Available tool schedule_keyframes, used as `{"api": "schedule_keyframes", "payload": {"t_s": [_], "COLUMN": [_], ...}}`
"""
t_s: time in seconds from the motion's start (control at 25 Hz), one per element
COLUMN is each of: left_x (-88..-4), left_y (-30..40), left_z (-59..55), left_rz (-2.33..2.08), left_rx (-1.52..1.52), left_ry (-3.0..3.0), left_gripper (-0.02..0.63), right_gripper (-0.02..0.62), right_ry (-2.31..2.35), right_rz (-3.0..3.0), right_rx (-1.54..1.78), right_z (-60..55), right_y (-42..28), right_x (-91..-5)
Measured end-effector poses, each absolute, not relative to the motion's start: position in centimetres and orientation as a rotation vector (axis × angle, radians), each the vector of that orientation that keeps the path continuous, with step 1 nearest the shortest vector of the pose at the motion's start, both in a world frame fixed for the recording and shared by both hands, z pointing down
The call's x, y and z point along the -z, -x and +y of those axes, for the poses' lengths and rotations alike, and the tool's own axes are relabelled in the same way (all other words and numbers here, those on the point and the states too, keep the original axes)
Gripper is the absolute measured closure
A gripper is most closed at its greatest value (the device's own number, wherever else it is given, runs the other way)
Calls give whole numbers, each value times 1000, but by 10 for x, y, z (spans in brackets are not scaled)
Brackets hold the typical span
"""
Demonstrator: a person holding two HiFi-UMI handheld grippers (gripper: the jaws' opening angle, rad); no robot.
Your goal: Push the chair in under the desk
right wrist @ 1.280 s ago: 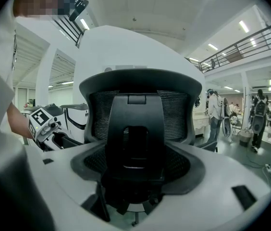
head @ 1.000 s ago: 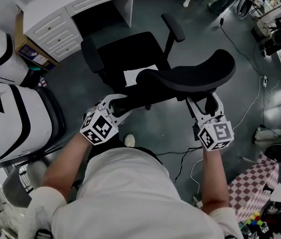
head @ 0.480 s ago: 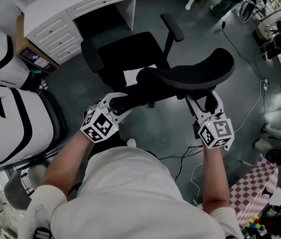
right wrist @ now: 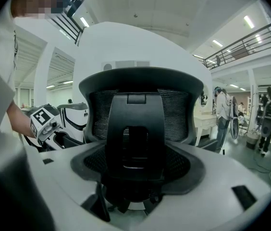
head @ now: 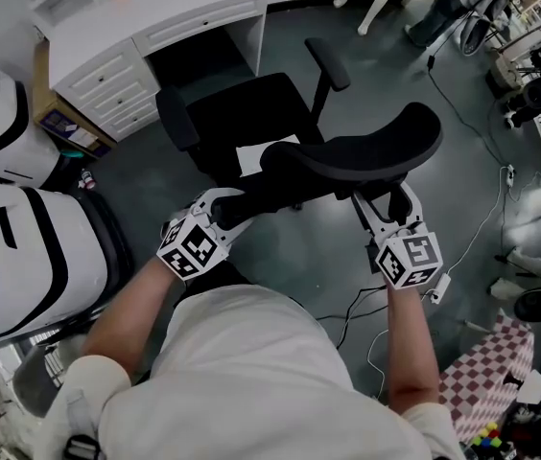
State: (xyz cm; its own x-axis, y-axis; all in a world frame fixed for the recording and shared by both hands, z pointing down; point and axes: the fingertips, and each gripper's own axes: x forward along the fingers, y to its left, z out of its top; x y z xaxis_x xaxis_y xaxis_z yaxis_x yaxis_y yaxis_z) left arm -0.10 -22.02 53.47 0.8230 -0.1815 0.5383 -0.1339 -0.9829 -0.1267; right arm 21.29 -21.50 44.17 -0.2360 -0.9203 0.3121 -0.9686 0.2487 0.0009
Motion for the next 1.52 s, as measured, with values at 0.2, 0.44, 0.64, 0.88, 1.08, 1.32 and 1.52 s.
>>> {"api": "schedule_keyframes", "payload": {"t_s": [0.2, 0.44, 0.64, 0.88, 1.08, 1.32, 1.52], "left_x": [-536, -535, -535, -534, -534, -534, -534], "left_y": [5, 11, 17, 23, 26, 35, 42], "left_z": [-241, -265, -284, -309, -329, -353, -374], "left_rz": [250, 247, 243, 243, 244, 249, 246], "left_rx": [879, 881, 880, 877, 881, 870, 865], "left_ry": [2919, 2923, 2923, 2926, 2926, 2926, 2925], "left_gripper": [451, 451, 452, 453, 453, 453, 453], "right_gripper": [280, 281, 279, 279, 279, 279, 279], "right_ry": [-1757, -1755, -1746, -1735, -1728, -1726, -1728], "right_rz": [-2269, -2265, -2264, -2264, -2266, -2264, -2261], "right_rx": [-292, -299, -297, -303, -307, -310, -312], "right_z": [-237, -261, -282, -309, -330, -355, -375], "right_y": [-209, -203, -197, -191, -188, -180, -172], "right_x": [-443, -444, -443, -443, -444, -443, -444]}}
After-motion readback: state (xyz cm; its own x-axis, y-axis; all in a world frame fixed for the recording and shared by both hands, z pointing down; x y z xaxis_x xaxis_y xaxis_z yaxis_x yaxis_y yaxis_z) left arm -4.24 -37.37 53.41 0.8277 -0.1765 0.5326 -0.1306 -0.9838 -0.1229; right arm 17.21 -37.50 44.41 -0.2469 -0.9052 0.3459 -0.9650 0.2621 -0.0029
